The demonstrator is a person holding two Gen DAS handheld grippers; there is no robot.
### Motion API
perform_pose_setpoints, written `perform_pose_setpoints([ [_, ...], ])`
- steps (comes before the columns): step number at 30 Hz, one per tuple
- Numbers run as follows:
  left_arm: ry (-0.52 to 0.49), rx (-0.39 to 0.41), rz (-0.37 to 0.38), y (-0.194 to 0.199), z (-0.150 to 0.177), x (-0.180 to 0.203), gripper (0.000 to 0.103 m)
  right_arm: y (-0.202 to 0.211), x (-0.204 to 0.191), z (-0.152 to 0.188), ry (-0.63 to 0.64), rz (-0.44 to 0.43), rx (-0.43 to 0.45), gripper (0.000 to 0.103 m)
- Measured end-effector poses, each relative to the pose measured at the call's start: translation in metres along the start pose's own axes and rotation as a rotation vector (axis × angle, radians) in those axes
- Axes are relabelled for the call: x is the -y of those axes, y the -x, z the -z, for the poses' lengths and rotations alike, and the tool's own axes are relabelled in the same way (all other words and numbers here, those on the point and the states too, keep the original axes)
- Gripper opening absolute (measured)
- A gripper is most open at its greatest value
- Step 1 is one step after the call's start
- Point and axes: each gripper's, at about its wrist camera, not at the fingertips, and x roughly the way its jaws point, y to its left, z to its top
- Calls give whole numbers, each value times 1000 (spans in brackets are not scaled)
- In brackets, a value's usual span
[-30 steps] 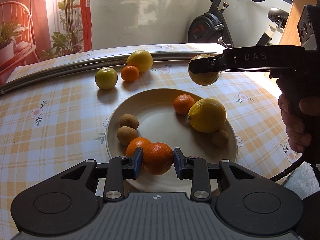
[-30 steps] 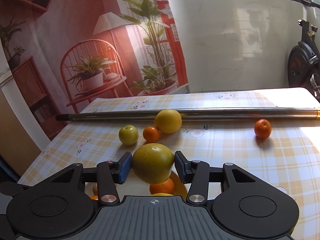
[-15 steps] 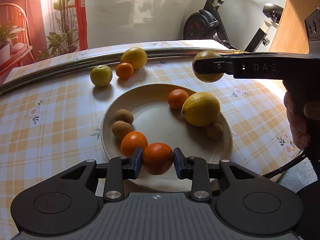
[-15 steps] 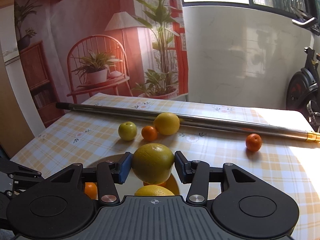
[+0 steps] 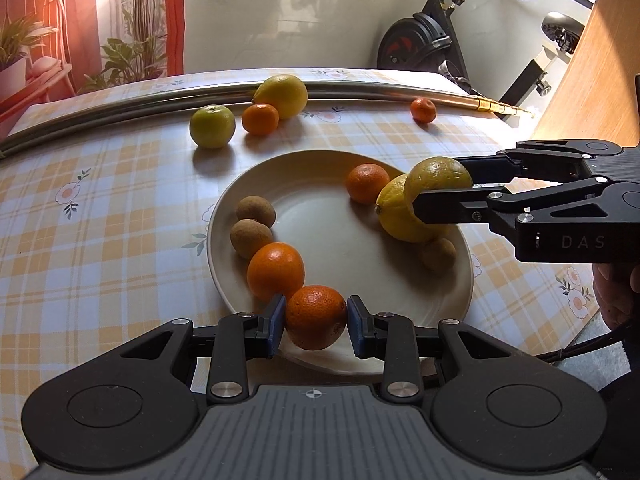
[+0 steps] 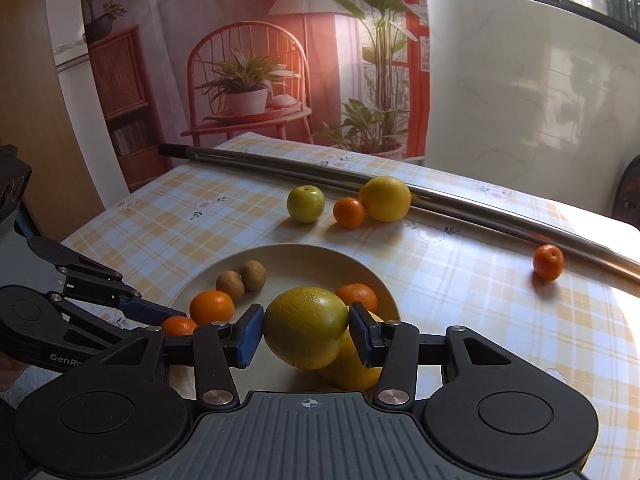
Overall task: Organize fruits
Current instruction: 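Carry the mandarin and grapefruit over the white plate with both tools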
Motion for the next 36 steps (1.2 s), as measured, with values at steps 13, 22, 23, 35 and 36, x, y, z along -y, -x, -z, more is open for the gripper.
perform_pose_setpoints([
  [13, 9, -16, -14, -5, 1, -1, 35, -20, -18, 14, 71, -92, -182, 43],
  [22, 2, -19, -16, -7, 2, 1, 35, -24, -17, 18, 63, -100, -211, 43],
  [23, 1, -20, -16, -7, 2, 1, 35, -24, -17, 18, 62, -101, -211, 43],
  [35, 11, -20, -5, -8, 2, 0, 35, -25, -17, 16, 64, -105, -212, 44],
  [36, 11, -20, -5, -8, 2, 0, 35, -25, -18, 16, 65, -105, -211, 44],
])
